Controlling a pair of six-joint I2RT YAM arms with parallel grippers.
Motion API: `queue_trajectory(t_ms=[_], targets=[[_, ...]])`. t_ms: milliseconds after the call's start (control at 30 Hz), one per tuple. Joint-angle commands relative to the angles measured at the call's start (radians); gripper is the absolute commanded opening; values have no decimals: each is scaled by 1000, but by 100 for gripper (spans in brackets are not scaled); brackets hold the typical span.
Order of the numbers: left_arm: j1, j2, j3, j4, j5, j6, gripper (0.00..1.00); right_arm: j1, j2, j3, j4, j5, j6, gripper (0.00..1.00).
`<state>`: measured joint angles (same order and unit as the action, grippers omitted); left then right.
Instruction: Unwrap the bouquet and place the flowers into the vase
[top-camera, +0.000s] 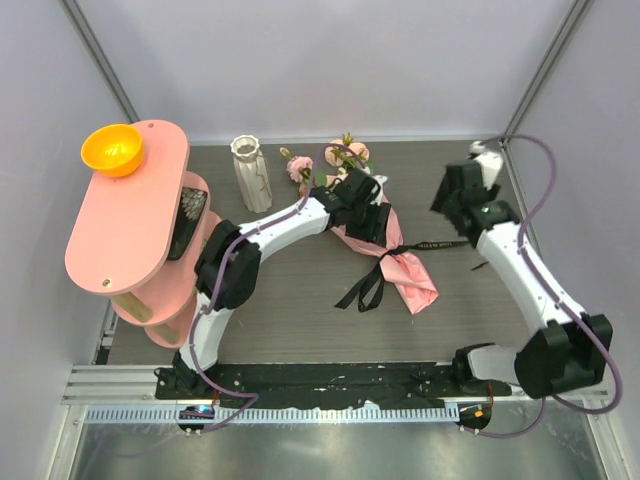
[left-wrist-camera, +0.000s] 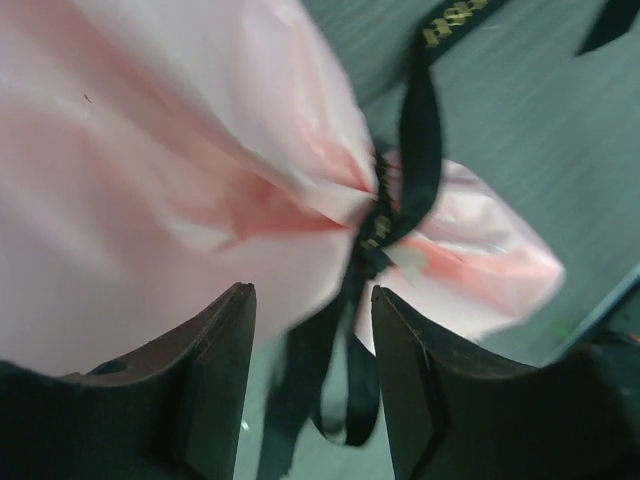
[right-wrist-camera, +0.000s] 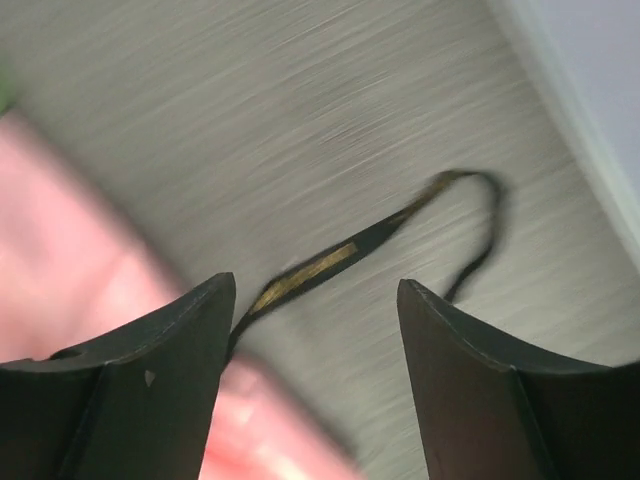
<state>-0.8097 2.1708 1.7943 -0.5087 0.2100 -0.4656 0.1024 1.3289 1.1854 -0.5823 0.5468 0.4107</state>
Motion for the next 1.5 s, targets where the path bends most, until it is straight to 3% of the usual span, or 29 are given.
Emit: queue_trajectory(t_ms=[0,67,100,133,300,367,467,533,567,667,800,967,1233,1267,1300,1333,1433,1467], targets=[[29,-215,-4,-34,75,-7,52,204,-192,-121,33,-214,13,68],[55,-317,-62,1,72,-10,48,282,-246,-229,70,-334,59,43],[93,-345,-117,12,72,-18,46,311,-293,-275,137,-358,124,34],[115,-374,-139,19,80,-30,44,351,-313,-367,178,-389,154,33],[204,-470,-214,47,98,11,41,528,-254,-520,395,-435,272,45],[202,-474,-226,58,101,45,45,565,-200,-529,433,-427,298,48],[201,-459,-289,195,198,-17,51,634,-129,-529,457,-366,347,44],[196,-387,-282,231,274,-59,46,643,-106,-552,449,-309,442,37],[193,-358,-236,222,323,-79,42,645,-108,-567,459,-297,473,37],[184,-261,-181,220,374,-106,46,646,-117,-621,504,-245,539,42],[173,-186,-161,236,365,-113,49,646,-79,-616,510,-205,560,41],[167,-106,-133,136,306,-99,40,648,-24,-599,557,-203,576,39],[161,-88,-130,72,187,-48,39,645,3,-610,686,-237,556,22],[161,-79,-124,67,183,-42,39,642,0,-609,691,-235,545,18],[161,-74,-121,61,177,-39,39,640,-5,-604,691,-231,534,5],[161,-71,-119,50,167,-36,38,639,-16,-603,691,-229,510,1],[159,-60,-113,36,154,-22,38,638,-51,-618,745,-277,424,1],[159,-59,-110,35,140,-15,38,638,-89,-632,839,-315,327,1]])
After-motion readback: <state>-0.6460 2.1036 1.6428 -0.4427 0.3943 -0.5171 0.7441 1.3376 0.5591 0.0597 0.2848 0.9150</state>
